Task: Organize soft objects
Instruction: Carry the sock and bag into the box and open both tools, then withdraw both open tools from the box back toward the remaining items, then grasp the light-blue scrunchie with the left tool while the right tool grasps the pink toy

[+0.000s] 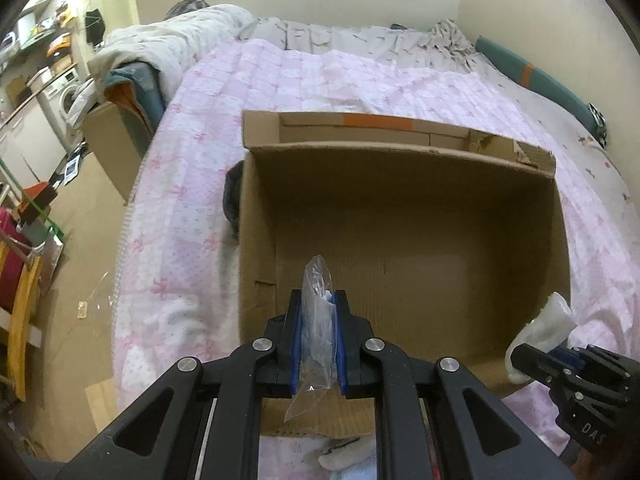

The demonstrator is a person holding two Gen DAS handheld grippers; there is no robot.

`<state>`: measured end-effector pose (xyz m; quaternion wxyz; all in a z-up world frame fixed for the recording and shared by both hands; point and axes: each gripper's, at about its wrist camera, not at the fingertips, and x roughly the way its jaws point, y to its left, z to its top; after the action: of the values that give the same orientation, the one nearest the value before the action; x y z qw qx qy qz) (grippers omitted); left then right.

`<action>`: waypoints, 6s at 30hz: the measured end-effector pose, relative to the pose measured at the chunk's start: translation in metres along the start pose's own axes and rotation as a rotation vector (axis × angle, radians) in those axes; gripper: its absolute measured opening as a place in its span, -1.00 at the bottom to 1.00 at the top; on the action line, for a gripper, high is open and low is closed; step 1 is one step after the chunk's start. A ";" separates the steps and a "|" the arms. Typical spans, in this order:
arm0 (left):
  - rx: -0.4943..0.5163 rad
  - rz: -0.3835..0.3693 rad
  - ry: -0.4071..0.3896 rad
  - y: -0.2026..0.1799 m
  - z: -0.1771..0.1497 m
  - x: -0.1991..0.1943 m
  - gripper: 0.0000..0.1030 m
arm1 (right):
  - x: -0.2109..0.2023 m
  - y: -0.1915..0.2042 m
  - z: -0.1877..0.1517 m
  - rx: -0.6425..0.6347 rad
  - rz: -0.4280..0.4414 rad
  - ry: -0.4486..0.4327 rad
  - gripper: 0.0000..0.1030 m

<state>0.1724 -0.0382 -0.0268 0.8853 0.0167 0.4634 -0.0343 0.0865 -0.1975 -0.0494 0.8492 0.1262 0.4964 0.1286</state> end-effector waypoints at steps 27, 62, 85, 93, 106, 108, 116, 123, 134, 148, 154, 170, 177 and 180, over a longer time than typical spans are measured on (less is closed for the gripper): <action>0.004 -0.016 0.027 -0.005 -0.015 0.015 -0.76 | 0.016 -0.006 -0.002 0.027 -0.016 0.078 -0.56; -0.025 -0.013 0.018 0.000 -0.015 0.011 0.20 | 0.002 -0.018 0.000 0.120 0.013 -0.012 0.63; -0.044 0.013 -0.060 0.014 -0.021 -0.038 0.20 | -0.026 -0.012 -0.007 0.085 -0.011 -0.054 0.63; -0.070 -0.005 -0.036 0.024 -0.040 -0.056 0.21 | -0.047 -0.006 -0.021 0.049 -0.033 -0.086 0.63; -0.130 0.026 -0.024 0.044 -0.083 -0.085 0.21 | -0.066 -0.011 -0.052 0.102 -0.065 -0.102 0.63; -0.129 0.024 -0.026 0.044 -0.086 -0.087 0.21 | -0.066 -0.009 -0.056 0.097 -0.070 -0.093 0.63; -0.095 0.033 -0.014 0.036 -0.094 -0.087 0.22 | -0.062 0.000 -0.066 0.085 -0.056 -0.056 0.63; -0.116 0.010 0.070 0.037 -0.103 -0.071 0.22 | -0.060 0.002 -0.070 0.076 -0.060 -0.044 0.63; -0.201 -0.119 0.352 0.035 -0.128 -0.016 0.22 | -0.052 -0.010 -0.070 0.134 -0.085 -0.005 0.63; -0.167 -0.083 0.447 -0.021 -0.123 0.027 0.22 | -0.041 -0.020 -0.070 0.177 -0.092 0.033 0.63; -0.120 0.011 0.496 -0.051 -0.131 0.051 0.22 | -0.039 -0.025 -0.070 0.194 -0.099 0.039 0.62; -0.074 -0.157 0.411 -0.025 -0.116 -0.003 -0.69 | -0.041 -0.030 -0.069 0.225 -0.079 0.038 0.63; -0.058 -0.195 0.360 0.015 -0.100 -0.053 -0.69 | -0.034 -0.029 -0.071 0.239 -0.038 0.087 0.63; -0.042 -0.147 0.332 0.019 -0.105 -0.055 -0.69 | -0.027 -0.025 -0.073 0.222 -0.038 0.121 0.63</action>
<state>0.0559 -0.0099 -0.0414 0.7918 -0.0303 0.6039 -0.0857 0.0121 -0.2236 -0.0709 0.8009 0.2019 0.5600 0.0644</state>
